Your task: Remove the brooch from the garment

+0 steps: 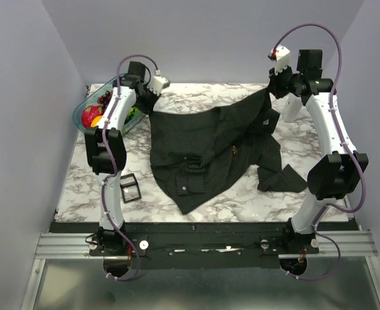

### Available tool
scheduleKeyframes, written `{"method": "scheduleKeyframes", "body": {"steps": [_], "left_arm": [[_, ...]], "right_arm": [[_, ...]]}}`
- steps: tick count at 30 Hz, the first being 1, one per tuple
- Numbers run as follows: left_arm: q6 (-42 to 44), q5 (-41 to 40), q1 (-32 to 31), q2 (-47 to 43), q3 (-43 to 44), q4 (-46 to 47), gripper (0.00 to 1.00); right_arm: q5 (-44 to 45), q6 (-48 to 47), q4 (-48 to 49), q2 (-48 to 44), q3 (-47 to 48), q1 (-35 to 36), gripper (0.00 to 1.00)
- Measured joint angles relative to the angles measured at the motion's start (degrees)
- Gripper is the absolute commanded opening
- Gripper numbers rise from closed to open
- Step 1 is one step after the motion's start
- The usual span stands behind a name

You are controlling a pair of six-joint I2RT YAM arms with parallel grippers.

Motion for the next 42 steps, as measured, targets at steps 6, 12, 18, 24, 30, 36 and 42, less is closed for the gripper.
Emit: {"method": "scheduleKeyframes", "body": {"steps": [6,12,18,24,30,36,42], "left_arm": [[1.6,-2.1,4.6,-9.6,3.0,9.5,0.0],[3.7,-4.0,5.2,-22.2,-0.8,20.5,0.0],[2.4,-4.4,4.7,-33.1,-8.7,29.1,0.0],[2.4,-4.6,4.1,-37.3,-8.6,29.7,0.0],[5.3,-4.5,3.6,-47.6,-12.5,30.9,0.0],[6.6,-3.3,3.6,-62.7,-19.3,36.5,0.0],[0.8,-0.5,3.6,-71.1,-19.9,37.1,0.0]], "right_arm": [[5.3,2.9,3.5,3.7,9.3,-1.4,0.0],[7.5,4.8,6.0,3.7,16.3,-2.5,0.0],[5.1,4.7,7.9,-1.2,12.9,-2.6,0.0],[2.3,4.7,11.7,-12.1,3.1,-2.6,0.01],[1.0,6.9,14.8,-23.8,1.2,-2.6,0.0],[1.5,6.2,14.0,-38.9,0.0,-2.6,0.01],[1.7,6.4,9.3,-48.3,3.2,-2.6,0.0]]}}
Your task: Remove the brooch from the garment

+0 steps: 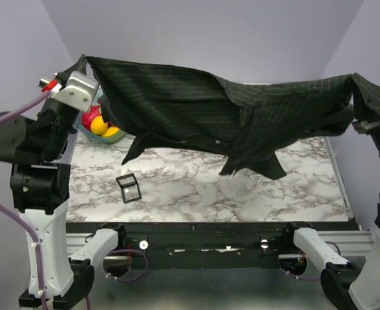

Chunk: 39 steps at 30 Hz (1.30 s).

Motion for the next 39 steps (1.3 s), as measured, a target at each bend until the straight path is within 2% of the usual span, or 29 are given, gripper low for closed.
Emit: {"method": "scheduleKeyframes", "body": {"steps": [6,10,14,18,21,26,29,34,35,38,39], "left_arm": [[-5.3,5.8,0.0,-5.9,0.0,-2.1,0.0],[-7.3,7.7,0.0,-6.8,0.0,-3.5,0.0],[-7.5,7.6,0.0,-6.7,-6.8,-3.3,0.0],[-6.9,7.5,0.0,-3.9,-20.1,-0.8,0.0],[-6.1,6.8,0.0,3.2,-25.5,-0.1,0.0],[-2.6,3.7,0.0,20.8,-27.3,2.6,0.0],[-0.5,1.1,0.0,30.8,-25.6,3.2,0.0],[0.9,-2.6,0.0,45.7,-16.9,3.0,0.01],[0.9,-3.3,-0.3,47.9,-15.4,3.1,0.08],[1.7,-5.3,-0.8,51.9,-11.8,3.4,0.23],[2.0,-6.0,-1.1,53.2,-10.3,3.3,0.27]], "right_arm": [[0.0,1.8,-4.5,-3.6,6.2,0.0,0.01],[0.0,1.9,-5.0,-5.8,5.4,0.0,0.01],[0.0,-0.1,-1.9,-8.2,-6.8,0.0,0.0],[0.0,-3.0,2.3,-6.0,-21.8,-0.1,0.01],[0.2,-4.5,6.5,0.3,-30.2,-0.1,0.0],[1.8,-4.6,13.2,17.4,-33.4,-0.1,0.01],[2.4,-4.7,16.7,26.6,-33.6,-0.1,0.0],[5.6,-4.5,18.1,41.0,-29.8,0.0,0.0],[6.7,-4.4,18.2,43.6,-28.1,0.0,0.0],[9.2,-4.2,18.2,49.5,-24.0,0.0,0.01],[9.9,-4.1,18.1,50.6,-23.0,0.0,0.04]]}}
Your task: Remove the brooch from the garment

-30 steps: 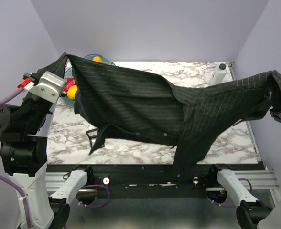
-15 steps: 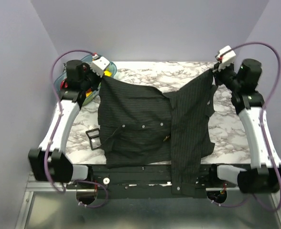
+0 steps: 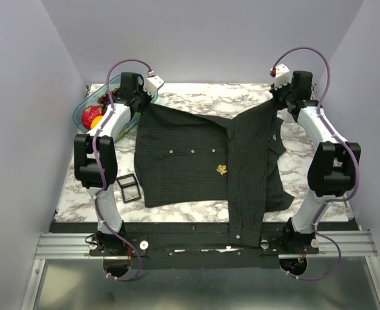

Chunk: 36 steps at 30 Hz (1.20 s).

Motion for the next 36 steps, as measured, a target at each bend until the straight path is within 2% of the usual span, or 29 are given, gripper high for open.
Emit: {"method": "scheduleKeyframes", "body": {"steps": [1,2,5,8,12,15,18,22,26,28,32,36], "left_arm": [[0.3,-0.7,-0.5,1.4,1.9,0.0,0.34],[0.5,-1.2,-1.0,2.5,3.5,-0.2,0.44],[1.0,-2.4,-2.5,5.3,8.5,-0.5,0.56],[1.3,-2.9,-3.4,5.8,10.3,-1.2,0.63],[0.4,-2.7,-3.7,5.1,10.5,-3.0,0.65],[-1.5,-0.9,-3.5,3.3,10.3,-4.5,0.65],[-3.9,2.1,-3.3,-0.3,9.5,-5.8,0.65],[-5.8,5.6,-3.6,-5.6,7.3,-6.8,0.65],[-6.8,7.7,-3.7,-7.9,4.9,-7.4,0.66],[-7.0,8.5,-3.7,-8.9,2.4,-7.8,0.66],[-6.9,9.5,-3.7,-12.1,-5.4,-8.5,0.66],[-6.9,10.1,-3.7,-17.0,-11.6,-9.1,0.66]], "right_arm": [[0.5,0.0,-0.2,0.9,0.9,0.0,0.11],[0.8,0.1,-0.3,1.6,1.8,0.0,0.3],[1.7,0.2,-0.8,3.0,4.6,0.0,0.55],[1.4,-0.6,-1.5,3.0,6.6,0.0,0.65],[-2.5,-2.5,-3.4,0.3,6.8,0.0,0.65],[-10.0,-7.2,-7.4,-5.9,3.6,-0.2,0.63],[-20.0,-18.6,-16.7,-15.3,-1.5,-0.1,0.6],[-28.0,-43.7,-33.7,-26.4,-9.6,2.0,0.57],[-27.9,-69.4,-50.8,-30.9,-22.5,4.3,0.57],[-25.8,-75.7,-55.4,-33.1,-28.9,4.5,0.58],[-21.5,-83.1,-59.9,-43.1,-43.0,4.5,0.59],[-19.6,-86.1,-61.9,-48.8,-49.7,5.1,0.58]]}}
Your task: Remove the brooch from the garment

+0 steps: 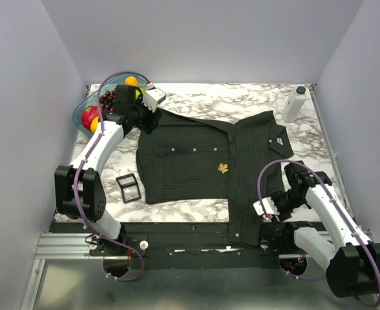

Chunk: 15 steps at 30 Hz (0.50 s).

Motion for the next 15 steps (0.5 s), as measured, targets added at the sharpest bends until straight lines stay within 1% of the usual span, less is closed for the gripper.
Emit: {"method": "scheduleKeyframes", "body": {"steps": [4,7,10,12,15], "left_arm": [[0.1,1.0,0.0,-7.1,-5.0,0.8,0.67],[0.0,1.3,0.0,-11.1,-7.1,1.7,0.66],[0.0,1.4,0.0,-14.0,-9.0,2.6,0.66],[0.0,1.4,0.0,-15.6,-10.3,2.6,0.67],[0.2,1.4,0.0,-17.2,-11.4,2.3,0.66]], "right_arm": [[2.0,-1.3,1.2,-3.1,-4.8,1.0,0.58],[1.9,-1.7,5.6,-7.1,-9.8,1.3,0.58],[0.2,-2.0,11.1,-13.8,-16.0,1.3,0.58],[-0.6,-0.6,12.7,-16.3,-17.1,1.7,0.58],[-0.8,0.8,13.2,-17.5,-17.4,2.1,0.59]]}}
